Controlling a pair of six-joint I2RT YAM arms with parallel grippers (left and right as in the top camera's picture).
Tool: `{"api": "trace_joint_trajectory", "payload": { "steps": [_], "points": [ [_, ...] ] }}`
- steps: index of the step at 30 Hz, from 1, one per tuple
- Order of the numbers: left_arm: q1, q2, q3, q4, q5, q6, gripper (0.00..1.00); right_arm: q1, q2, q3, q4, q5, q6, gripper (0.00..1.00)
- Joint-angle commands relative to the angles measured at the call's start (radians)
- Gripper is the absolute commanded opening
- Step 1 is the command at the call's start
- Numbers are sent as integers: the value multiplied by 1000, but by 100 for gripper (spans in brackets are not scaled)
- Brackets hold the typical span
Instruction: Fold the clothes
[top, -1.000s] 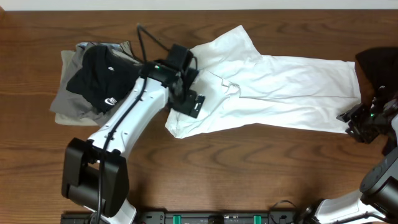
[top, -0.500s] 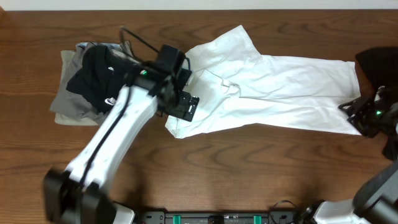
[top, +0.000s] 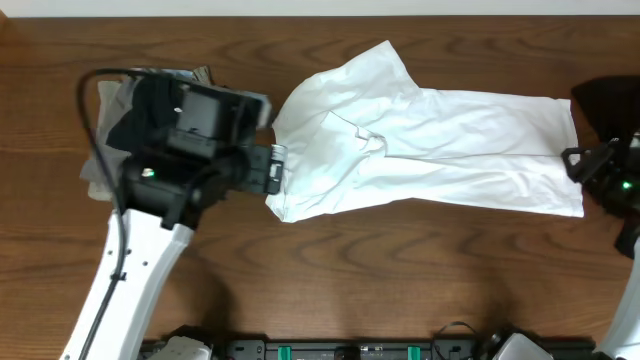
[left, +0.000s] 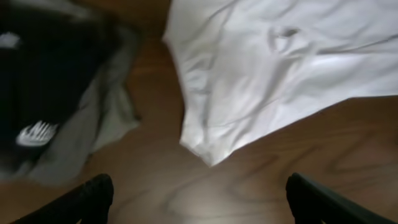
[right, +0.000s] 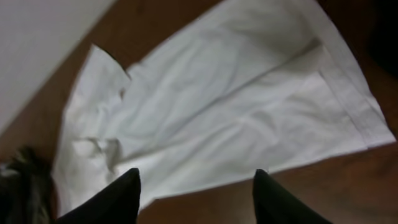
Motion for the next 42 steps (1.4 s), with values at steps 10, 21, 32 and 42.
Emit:
{"api": "trace_joint_trajectory", "payload": {
  "steps": [10,21,32,42],
  "points": [
    [47,294,-109,26,138,-11,89,18,180,3,-36,219,38,63],
    [47,606,-110,135,139,23,74,13,327,3,-56,220,9,63],
    [47,755,-110,215,262,162,39,3,351,3,-45,225,3,64],
    [100,762,-110,213,158,82,6,-6,388,3,-5,363,8,58]
  ]
}}
